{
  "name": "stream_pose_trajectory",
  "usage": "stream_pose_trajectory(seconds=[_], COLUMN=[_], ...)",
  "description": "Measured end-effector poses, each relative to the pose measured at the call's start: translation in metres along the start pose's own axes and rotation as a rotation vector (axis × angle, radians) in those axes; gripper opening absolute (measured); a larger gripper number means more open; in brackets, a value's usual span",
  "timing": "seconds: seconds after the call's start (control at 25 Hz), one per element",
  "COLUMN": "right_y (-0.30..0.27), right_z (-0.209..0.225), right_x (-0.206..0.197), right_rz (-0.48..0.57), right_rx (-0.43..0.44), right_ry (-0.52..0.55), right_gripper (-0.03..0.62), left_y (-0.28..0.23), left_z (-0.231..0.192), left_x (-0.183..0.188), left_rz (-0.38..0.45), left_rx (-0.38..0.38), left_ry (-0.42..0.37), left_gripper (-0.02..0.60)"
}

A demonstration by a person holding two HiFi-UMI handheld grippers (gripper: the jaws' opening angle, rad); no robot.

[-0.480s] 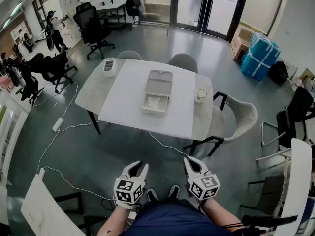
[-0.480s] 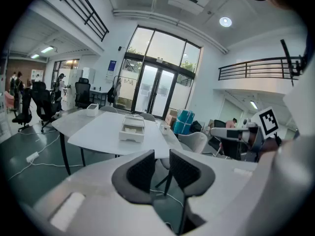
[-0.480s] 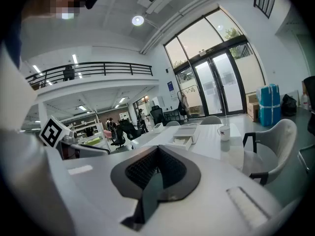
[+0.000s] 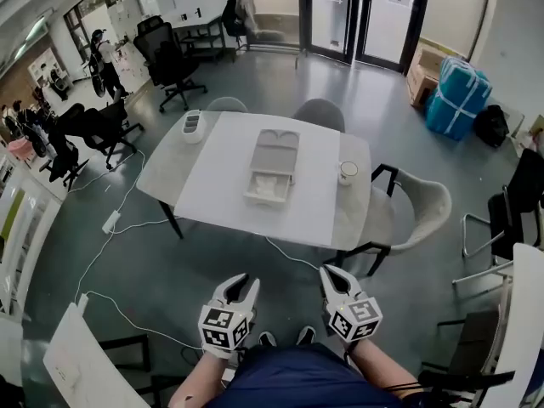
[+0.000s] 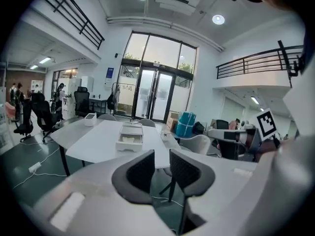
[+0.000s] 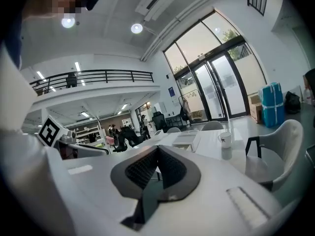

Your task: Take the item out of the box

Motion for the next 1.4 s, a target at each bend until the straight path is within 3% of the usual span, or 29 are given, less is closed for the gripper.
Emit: stream_pose_trajectory(seconds=[0.2,0.36,0.52,0.72,1.12,1.4], right_y=[-0.018,-0.031,-0.045,-0.083,-0.170,-0.211], right_z=[0.016,0.022,0.029,0.036,0.034,0.019], right_x=[0.015,0.034,0.046,0.073,0.130,0.138], right_rz=[0.069,0.084,0.072,0.099,0.177,0.180], right_rx=[0.036,0.061,0.053,0.017,-0.165,-0.263], right_ry=[0.076,0.111,0.134,0.203,0.245,0.246], right_gripper=[0.002,0.002,0.002,0.002,0.002,0.002], left_y=[-0.009,0.005,0.016,0.000,-0.056,-0.088], left_z=[-0.005,-0.023,-0.059,-0.117,-0.213,-0.266], left_x=[0.017,0.041,0.062,0.106,0.176,0.191], left_rz=[0.067,0.127,0.176,0.261,0.350,0.372], left_rx=[0.045,0.133,0.221,0.262,0.158,0.074], left_ry=[-0.054,-0.095,-0.075,-0.107,-0.108,-0.085], left_gripper=[0.104,0.104,0.104,0.104,0.064,0.063])
Point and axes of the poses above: the fingertips, and each gripper's own axes: y backward along the fingers, z to its right, x out of its top, the point moved 9 cm from there along y, backward along the fingers, and after that the axes turned 3 degrees about -x, right-handed, at the moved point
